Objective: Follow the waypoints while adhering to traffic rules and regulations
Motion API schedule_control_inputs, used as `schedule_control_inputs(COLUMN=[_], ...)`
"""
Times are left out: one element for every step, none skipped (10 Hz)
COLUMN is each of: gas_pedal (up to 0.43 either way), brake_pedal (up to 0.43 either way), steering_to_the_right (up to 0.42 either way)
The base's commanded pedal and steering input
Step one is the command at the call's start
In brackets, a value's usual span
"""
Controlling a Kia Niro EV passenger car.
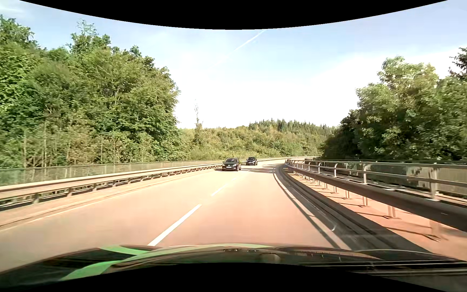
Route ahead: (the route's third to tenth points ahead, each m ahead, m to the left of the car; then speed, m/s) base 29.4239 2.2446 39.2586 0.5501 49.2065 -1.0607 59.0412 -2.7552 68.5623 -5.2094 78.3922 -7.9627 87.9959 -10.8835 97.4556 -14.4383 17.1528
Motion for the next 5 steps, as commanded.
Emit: schedule_control_inputs(gas_pedal=[0.157,0.157,0.157,0.157,0.157], brake_pedal=[0.0,0.0,0.0,0.0,0.0], steering_to_the_right=[0.021,0.019,0.018,0.017,0.015])
